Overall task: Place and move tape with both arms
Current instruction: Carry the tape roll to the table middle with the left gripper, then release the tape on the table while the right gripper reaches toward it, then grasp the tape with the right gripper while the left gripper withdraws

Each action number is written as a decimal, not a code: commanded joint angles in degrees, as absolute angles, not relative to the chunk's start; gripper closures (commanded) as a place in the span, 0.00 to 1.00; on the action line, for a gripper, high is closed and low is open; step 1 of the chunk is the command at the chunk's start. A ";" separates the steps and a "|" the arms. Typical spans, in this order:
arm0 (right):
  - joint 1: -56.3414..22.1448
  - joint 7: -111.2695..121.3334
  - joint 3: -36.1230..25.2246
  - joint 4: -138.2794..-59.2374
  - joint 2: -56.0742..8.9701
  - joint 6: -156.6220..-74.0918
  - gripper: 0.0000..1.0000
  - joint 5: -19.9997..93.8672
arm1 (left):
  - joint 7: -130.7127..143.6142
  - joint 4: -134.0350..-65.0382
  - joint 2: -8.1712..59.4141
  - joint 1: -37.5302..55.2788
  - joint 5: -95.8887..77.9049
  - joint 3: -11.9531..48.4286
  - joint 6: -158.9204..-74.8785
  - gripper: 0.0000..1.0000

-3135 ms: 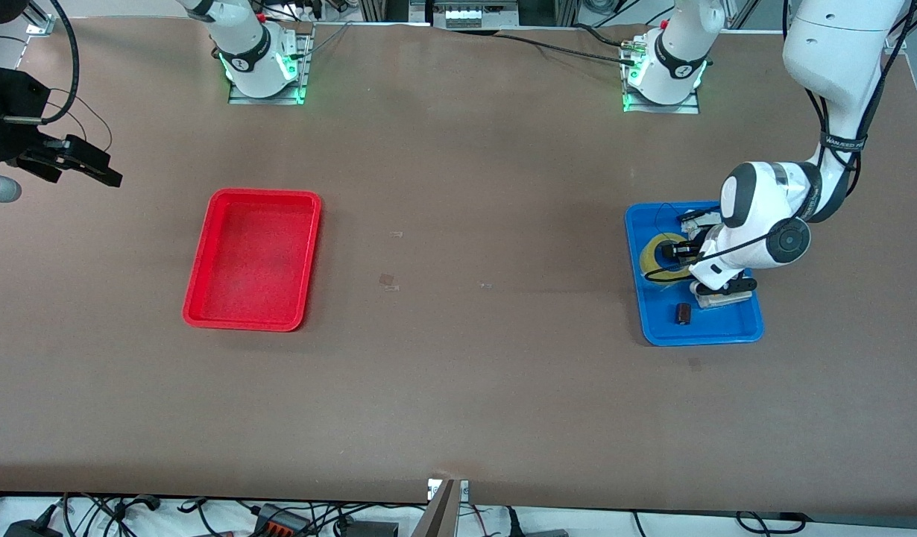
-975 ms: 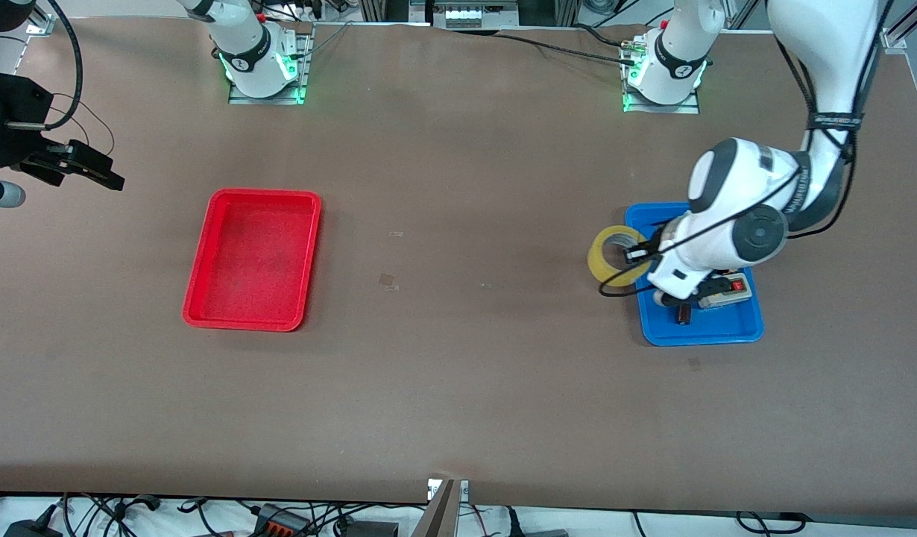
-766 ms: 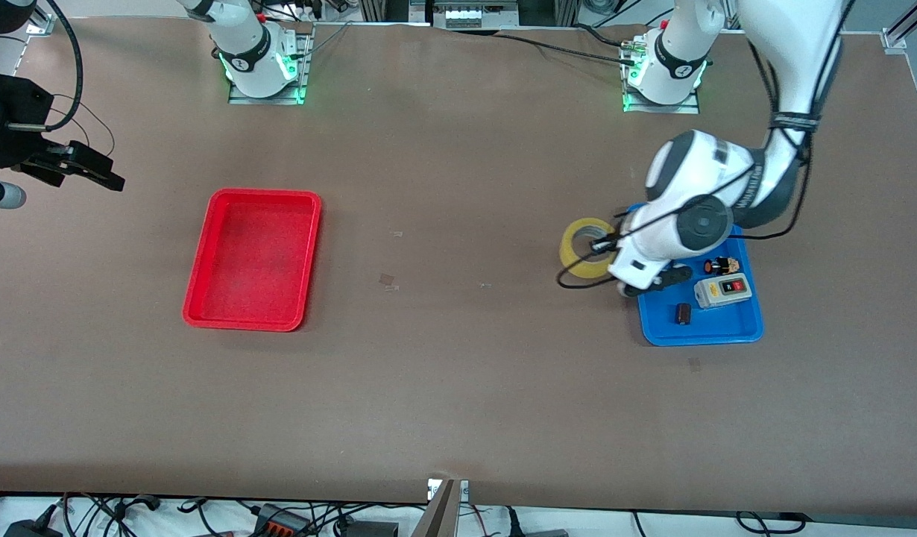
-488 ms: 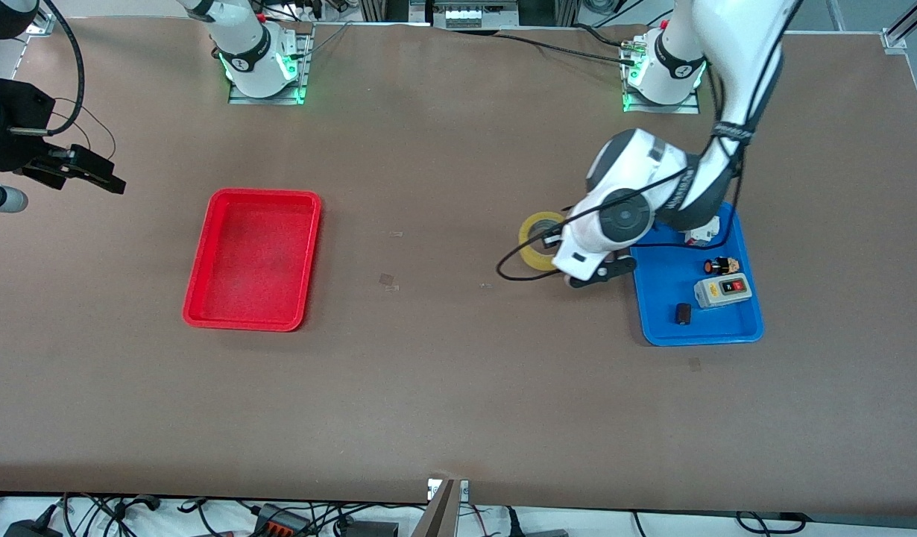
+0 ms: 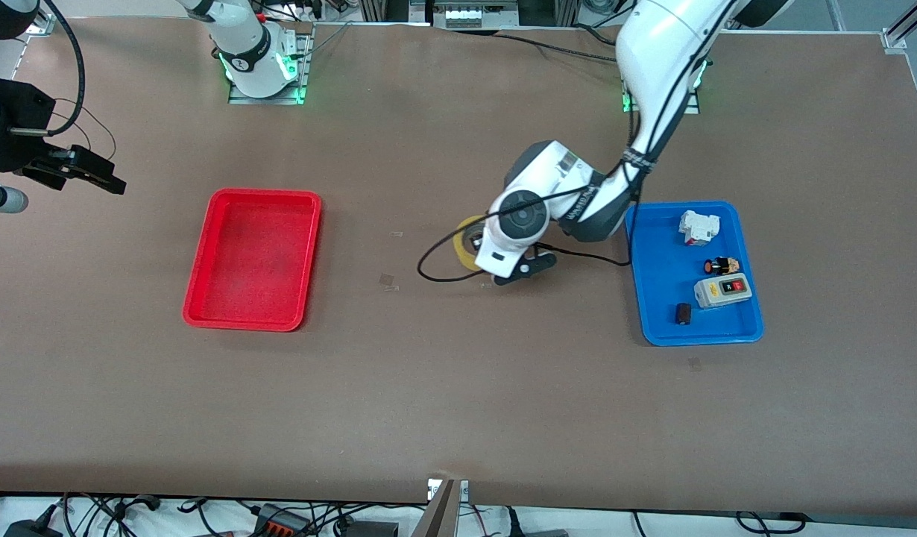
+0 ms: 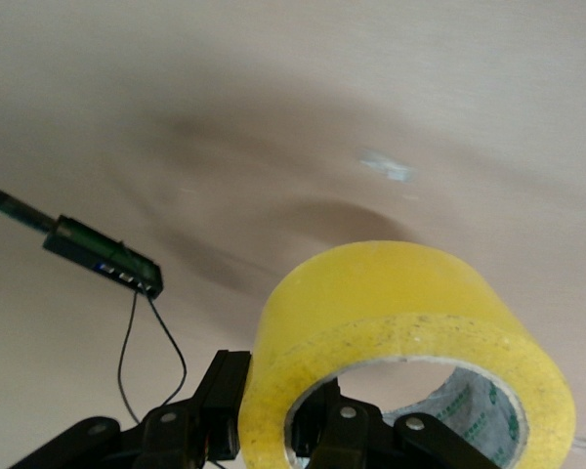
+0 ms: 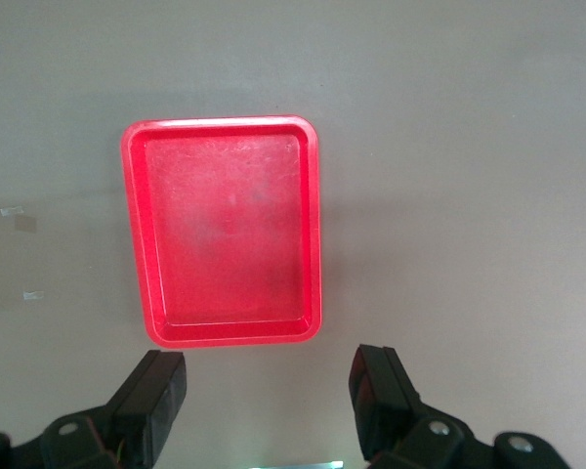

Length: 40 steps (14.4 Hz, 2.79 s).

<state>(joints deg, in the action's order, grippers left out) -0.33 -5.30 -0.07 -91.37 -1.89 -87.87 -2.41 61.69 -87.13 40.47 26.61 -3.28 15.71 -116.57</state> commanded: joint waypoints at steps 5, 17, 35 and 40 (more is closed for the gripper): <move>-0.35 -4.13 0.00 -90.44 -2.46 -88.51 0.02 -1.93 | 67.76 -79.39 47.53 32.34 -3.78 14.68 -122.96 0.79; -1.05 -4.22 0.18 -90.53 -2.55 -88.77 0.02 -1.85 | 72.42 -76.90 49.14 33.75 -2.99 14.07 -122.52 0.00; -25.83 -22.84 0.18 -96.40 -16.60 -106.68 0.06 2.02 | 35.81 -77.35 20.05 3.54 -0.96 13.80 -79.56 0.00; -31.72 -29.00 0.18 -99.32 -23.01 -114.51 0.06 2.02 | 19.09 -76.55 15.75 -2.71 -1.32 13.36 -74.88 0.00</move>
<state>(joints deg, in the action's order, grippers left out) -29.83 -27.03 0.68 -98.80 -20.62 -111.86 1.38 24.01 -75.91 18.44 -1.16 -0.43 13.11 -76.06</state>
